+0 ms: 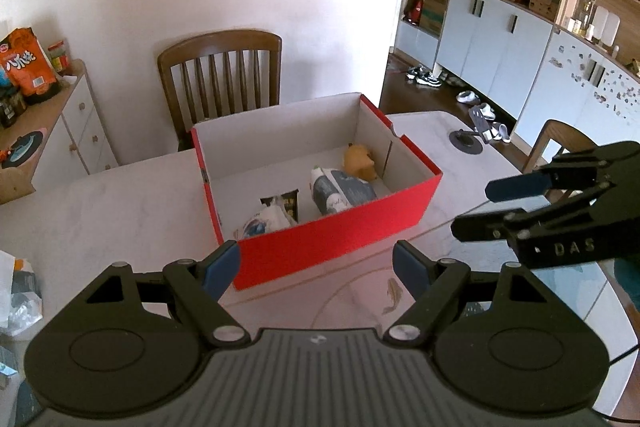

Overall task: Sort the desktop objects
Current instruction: 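Withdraw both grippers from the red box back toward the pile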

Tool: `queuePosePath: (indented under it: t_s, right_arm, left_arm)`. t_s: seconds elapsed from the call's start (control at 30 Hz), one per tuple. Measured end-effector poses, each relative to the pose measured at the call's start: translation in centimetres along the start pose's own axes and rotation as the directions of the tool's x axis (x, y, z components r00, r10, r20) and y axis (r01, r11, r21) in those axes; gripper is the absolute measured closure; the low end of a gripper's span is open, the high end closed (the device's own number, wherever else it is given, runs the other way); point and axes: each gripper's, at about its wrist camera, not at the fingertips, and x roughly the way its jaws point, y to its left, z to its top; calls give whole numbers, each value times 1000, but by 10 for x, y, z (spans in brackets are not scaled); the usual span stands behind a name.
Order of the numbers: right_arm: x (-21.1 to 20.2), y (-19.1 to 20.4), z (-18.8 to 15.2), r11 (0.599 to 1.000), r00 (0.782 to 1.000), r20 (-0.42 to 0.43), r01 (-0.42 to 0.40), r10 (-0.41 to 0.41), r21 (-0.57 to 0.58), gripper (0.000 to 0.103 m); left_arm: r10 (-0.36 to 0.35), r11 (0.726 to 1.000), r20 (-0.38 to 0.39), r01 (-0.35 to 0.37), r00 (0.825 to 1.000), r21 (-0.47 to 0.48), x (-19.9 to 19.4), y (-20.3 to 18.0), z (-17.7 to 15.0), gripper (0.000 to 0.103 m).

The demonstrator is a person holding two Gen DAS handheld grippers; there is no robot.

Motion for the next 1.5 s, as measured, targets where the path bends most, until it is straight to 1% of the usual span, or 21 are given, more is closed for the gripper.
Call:
queuePosePath:
  t_s: [0.13,0.3,0.4,0.5,0.6,0.67,0.73,1.03,1.13,1.5]
  right_arm:
    - [-6,12,-13,1000,1000,5,-5,5,2,44]
    - [-15,24,-32,1000,1000,24,7,-7,6,44]
    - [-19,31,-46,1000,1000,17,-6,6,11,42]
    - [-18,38,-59,1000,1000,-5,-15,15,11,41]
    - [-19,43,-71,1000,1000,-4,-24,24,17,40]
    - [-19,47,-78,1000,1000,-6,-22,22,13,40]
    - [-19,51,-86,1000,1000,-11,-23,23,14,39]
    - [-15,70,-118,1000,999,-35,-8,8,-6,39]
    - [-13,74,-127,1000,999,-45,-6,6,-10,38]
    - [-2,72,-145,1000,997,-80,20,-19,8,38]
  left_arm:
    - [1,1000,-4,-1,1000,-2,-5,3,-12,20]
    - [-18,1000,-13,18,1000,-7,-10,6,-31,20]
    - [-20,1000,-19,19,1000,-13,-13,9,-41,20]
    - [-15,1000,-23,14,1000,-26,-15,13,-52,17]
    - [-28,999,-34,26,999,-47,-15,19,-62,16]
    - [-29,998,-44,26,999,-59,-15,22,-70,13]
    - [-28,997,-54,24,998,-73,-14,25,-77,0]
    - [-24,993,-104,12,994,-115,-8,35,-109,0]
    - [-14,992,-122,-1,992,-124,-5,39,-118,0]
    - [6,987,-168,-33,986,-156,7,51,-140,0]
